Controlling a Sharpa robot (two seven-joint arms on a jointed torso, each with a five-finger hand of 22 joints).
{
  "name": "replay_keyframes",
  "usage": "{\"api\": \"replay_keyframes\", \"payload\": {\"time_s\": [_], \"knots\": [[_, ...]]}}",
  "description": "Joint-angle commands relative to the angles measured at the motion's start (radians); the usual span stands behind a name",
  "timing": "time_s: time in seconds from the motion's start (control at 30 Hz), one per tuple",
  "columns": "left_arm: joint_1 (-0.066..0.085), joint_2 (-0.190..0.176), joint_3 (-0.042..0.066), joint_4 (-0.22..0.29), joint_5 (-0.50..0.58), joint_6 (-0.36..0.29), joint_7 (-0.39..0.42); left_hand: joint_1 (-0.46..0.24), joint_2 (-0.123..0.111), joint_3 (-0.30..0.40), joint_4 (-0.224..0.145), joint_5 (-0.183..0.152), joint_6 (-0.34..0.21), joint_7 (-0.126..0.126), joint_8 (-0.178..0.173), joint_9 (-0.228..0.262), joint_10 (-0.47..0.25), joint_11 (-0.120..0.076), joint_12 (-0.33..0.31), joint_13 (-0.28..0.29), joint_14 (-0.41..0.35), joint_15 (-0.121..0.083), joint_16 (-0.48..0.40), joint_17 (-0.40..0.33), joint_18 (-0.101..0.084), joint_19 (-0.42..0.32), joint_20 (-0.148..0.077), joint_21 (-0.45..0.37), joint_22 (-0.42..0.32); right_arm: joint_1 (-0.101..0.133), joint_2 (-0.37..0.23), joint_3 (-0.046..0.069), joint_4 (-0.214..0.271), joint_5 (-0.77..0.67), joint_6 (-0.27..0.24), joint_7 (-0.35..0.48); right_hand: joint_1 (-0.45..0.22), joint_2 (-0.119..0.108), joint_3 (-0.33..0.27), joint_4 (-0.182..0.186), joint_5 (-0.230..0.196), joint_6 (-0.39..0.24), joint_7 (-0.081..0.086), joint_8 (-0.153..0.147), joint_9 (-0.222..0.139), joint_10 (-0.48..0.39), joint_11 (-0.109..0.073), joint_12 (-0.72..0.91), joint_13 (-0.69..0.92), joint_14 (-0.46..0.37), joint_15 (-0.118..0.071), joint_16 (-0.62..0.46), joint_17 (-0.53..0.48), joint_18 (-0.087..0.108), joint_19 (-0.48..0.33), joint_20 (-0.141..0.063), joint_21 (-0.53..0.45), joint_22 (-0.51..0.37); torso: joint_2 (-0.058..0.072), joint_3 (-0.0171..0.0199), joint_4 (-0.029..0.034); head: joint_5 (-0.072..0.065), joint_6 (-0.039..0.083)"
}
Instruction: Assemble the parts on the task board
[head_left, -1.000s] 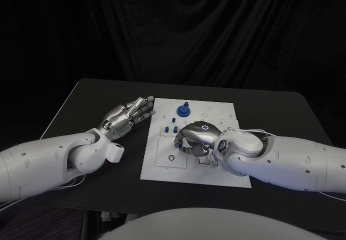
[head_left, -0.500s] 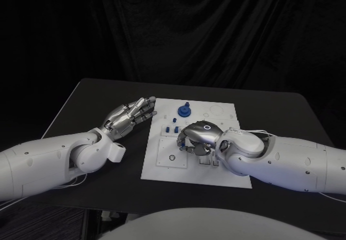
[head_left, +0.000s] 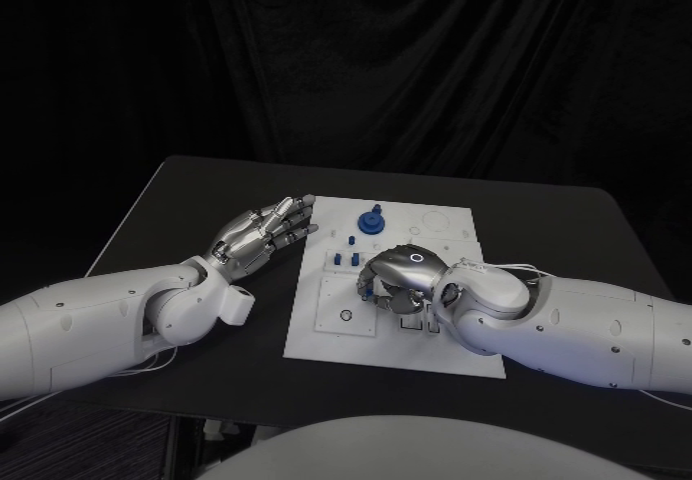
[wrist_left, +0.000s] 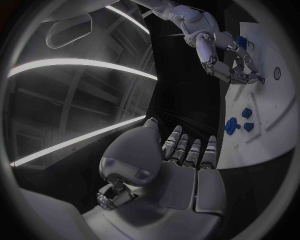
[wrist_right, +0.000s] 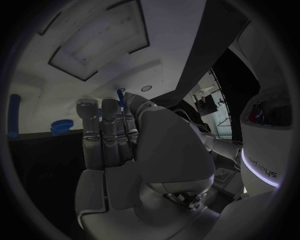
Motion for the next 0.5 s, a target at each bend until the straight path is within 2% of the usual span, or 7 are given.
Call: {"api": "replay_keyframes", "payload": {"time_s": [0.03,0.5], "knots": [[-0.002,0.002,0.001,0.001,0.005,0.015,0.09,0.005,0.0,0.008,-0.001,0.006,0.001,0.003,0.004,0.001,0.0,0.007,0.001,0.0,0.003,0.004,0.005,0.001,0.013,0.005,0.0,0.004,0.0,-0.004,-0.001,0.0,0.005,-0.01,-0.009,-0.014,0.008,0.003,0.001,-0.005,-0.007,-0.004,-0.001,0.006,0.002,0.011,-0.005,0.003,0.0,-0.01,0.0,-0.006,-0.006,-0.015,-0.006,-0.001,-0.006,0.079,0.0,-0.0001,0.0009,0.002,0.0],[-0.009,0.007,0.001,-0.006,0.005,0.016,0.085,0.006,0.0,0.01,0.0,0.006,0.0,0.003,0.004,0.001,-0.001,0.008,-0.002,0.0,0.003,0.005,0.005,0.001,0.013,0.005,0.001,0.004,-0.001,-0.007,0.001,0.001,0.009,-0.01,-0.017,-0.012,0.008,0.002,0.002,-0.006,-0.009,-0.004,-0.001,0.006,0.002,0.013,-0.005,0.003,0.001,-0.014,0.0,-0.01,-0.009,-0.014,-0.008,-0.001,-0.01,0.078,0.001,-0.0003,0.0007,0.004,0.0]]}}
